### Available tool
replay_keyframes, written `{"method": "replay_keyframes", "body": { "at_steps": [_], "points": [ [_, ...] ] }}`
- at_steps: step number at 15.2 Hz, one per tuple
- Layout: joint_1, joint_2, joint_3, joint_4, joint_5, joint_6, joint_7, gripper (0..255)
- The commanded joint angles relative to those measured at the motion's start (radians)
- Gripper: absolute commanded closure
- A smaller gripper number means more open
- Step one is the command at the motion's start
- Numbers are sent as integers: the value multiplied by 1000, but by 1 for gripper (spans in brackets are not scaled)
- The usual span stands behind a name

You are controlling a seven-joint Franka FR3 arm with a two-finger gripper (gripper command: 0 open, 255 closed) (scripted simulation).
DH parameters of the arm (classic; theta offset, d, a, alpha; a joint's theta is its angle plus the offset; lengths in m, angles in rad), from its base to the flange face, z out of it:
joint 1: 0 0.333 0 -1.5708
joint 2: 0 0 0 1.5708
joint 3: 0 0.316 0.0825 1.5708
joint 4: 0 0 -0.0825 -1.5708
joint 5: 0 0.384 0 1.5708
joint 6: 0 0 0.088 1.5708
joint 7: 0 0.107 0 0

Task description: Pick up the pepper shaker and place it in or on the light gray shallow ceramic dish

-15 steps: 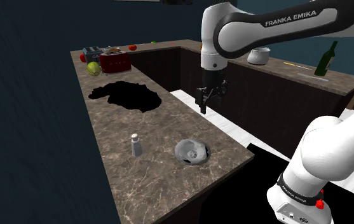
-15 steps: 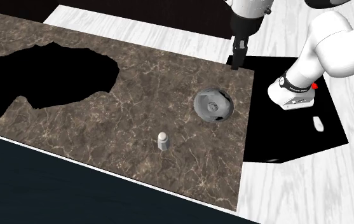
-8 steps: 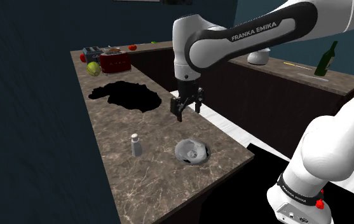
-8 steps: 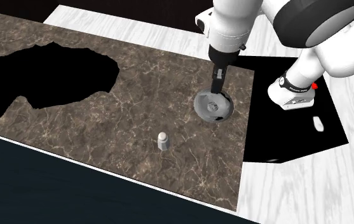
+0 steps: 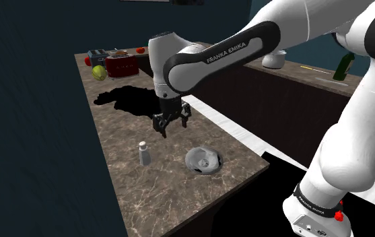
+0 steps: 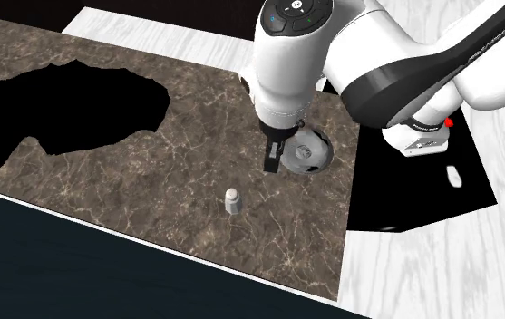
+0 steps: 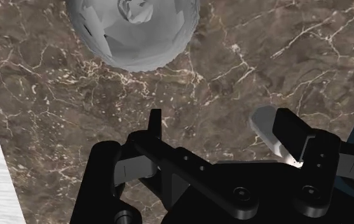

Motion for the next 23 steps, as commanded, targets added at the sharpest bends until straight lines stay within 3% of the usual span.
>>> {"method": "replay_keyframes", "body": {
  "at_steps": [1, 10, 18, 23],
  "points": [
    [15, 89, 17, 84, -49, -1, 57, 0],
    [150, 472, 10, 495, -252, -67, 233, 0],
    [147, 501, -3, 435, -269, 20, 245, 0],
    [147, 501, -3, 435, -269, 20, 245, 0]
  ]
}}
